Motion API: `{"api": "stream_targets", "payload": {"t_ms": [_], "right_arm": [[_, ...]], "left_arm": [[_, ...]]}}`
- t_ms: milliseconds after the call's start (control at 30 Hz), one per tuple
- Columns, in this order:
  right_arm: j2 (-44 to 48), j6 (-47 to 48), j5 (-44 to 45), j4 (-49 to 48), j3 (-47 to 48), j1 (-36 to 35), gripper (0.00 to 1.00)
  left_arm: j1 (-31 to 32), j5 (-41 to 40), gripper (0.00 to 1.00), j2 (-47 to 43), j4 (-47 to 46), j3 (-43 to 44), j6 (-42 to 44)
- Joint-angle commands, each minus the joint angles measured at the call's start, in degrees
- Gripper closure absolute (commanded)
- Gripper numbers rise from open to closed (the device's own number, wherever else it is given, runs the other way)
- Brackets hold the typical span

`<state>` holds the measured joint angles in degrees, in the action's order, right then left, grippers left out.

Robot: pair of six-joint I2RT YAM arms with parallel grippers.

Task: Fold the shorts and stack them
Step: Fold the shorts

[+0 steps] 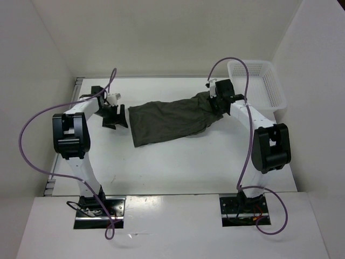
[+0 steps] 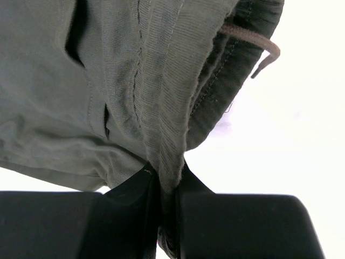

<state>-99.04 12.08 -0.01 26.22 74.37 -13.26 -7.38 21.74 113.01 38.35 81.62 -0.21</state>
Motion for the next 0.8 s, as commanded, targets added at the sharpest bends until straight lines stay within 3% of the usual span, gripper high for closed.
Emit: {"api": "stream_targets", "payload": {"t_ms": [0,233,400,533,567,700,767], "right_arm": [[3.4,3.0,10.2,1.0,3.9,0.7,1.00],[5.5,8.4,15.1,1.6,6.3,0.7,1.00],[1.8,10.2,16.4,2.9,11.1,0.1,1.00],[-1.0,14.1,21.9,2.9,15.1,-4.7,1.00],[-1.6,14.9,23.0,2.9,15.6,-6.2,1.00],[-7.1,14.1,23.7,2.3,20.5,-12.9,1.00],[-9.1,13.0,23.7,2.3,21.6,-14.3,1.00]], "left_arm": [[5.6,8.0,0.17,2.2,-0.2,2.5,0.2],[13.3,14.4,0.05,9.3,-2.6,10.9,0.2],[15.7,9.7,0.05,15.6,-3.7,16.8,0.2],[16.9,7.5,0.22,17.8,-3.0,17.3,0.2],[16.9,7.5,0.34,18.3,-3.0,17.3,0.2],[18.0,7.5,0.54,19.4,-3.0,18.9,0.2],[18.0,9.1,0.55,20.1,-3.0,19.4,0.2]]}}
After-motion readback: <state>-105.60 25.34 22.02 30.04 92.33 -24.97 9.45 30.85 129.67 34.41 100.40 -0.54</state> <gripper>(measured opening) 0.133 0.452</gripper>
